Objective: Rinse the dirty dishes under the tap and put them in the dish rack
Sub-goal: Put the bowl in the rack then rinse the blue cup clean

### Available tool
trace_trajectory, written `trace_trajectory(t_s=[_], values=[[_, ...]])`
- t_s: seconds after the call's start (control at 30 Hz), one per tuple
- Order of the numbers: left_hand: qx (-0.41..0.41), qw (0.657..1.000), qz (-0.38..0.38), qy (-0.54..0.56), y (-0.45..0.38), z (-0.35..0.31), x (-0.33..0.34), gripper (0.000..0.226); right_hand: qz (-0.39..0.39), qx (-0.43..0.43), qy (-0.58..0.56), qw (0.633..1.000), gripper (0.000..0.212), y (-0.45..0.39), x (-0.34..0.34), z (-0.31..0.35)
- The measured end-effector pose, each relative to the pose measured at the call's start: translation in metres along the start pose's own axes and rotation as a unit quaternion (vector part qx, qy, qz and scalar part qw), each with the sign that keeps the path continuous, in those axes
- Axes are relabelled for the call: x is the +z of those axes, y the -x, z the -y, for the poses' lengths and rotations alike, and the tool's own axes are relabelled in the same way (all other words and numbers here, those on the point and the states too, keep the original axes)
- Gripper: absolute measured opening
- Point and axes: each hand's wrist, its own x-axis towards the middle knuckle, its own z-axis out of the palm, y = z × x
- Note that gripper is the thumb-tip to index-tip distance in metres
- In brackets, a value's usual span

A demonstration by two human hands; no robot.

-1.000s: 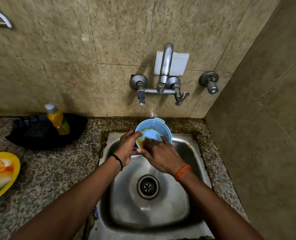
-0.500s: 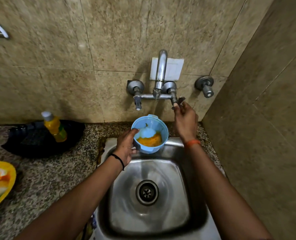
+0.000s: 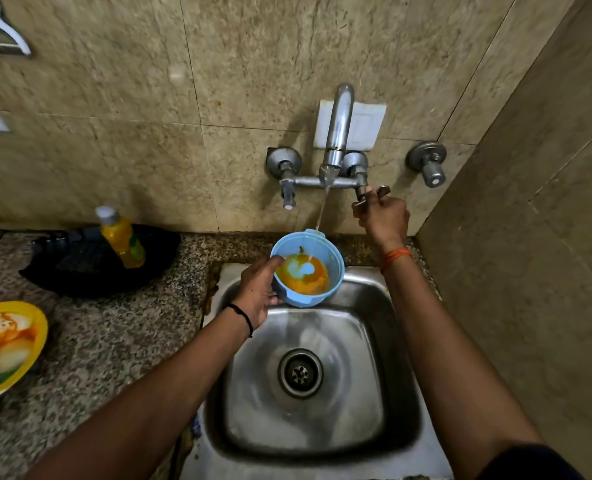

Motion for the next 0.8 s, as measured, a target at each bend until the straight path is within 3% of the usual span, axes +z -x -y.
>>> trace_trajectory(t_s=[0.13,0.2,0.3,0.4,0.5,0.67,0.8], values=[[-0.002,1.0,0.004,-0.003,0.0,0.003,-0.003,0.018,0.052,0.026,-0.089,0.994,0.029,0.013,0.001,-0.003],[0.003,1.0,0.001,-0.006,0.0,0.002,-0.005,0.014,0.063,-0.018,-0.037,0.997,0.027,0.035,-0.002,-0.007],[0.001,1.0,-0.016,0.001,-0.004,0.001,-0.006,0.015,0.11,-0.125,0.097,0.981,0.041,0.08,-0.003,-0.02],[-0.017,0.997,-0.045,0.055,-0.006,-0.001,-0.001,0.017,0.249,-0.245,0.244,0.905,0.047,0.116,0.0,-0.035],[-0.053,0.993,-0.045,0.092,-0.006,-0.004,0.007,0.012,0.274,-0.315,0.368,0.831,0.051,0.126,-0.002,-0.044],[-0.145,0.988,0.044,-0.009,-0.006,-0.009,-0.012,0.034,0.255,-0.336,0.34,0.84,0.041,0.115,-0.015,-0.041],[-0.103,0.989,0.067,-0.078,-0.009,-0.039,-0.025,0.028,0.316,-0.317,0.222,0.867,0.027,0.116,-0.009,-0.022]])
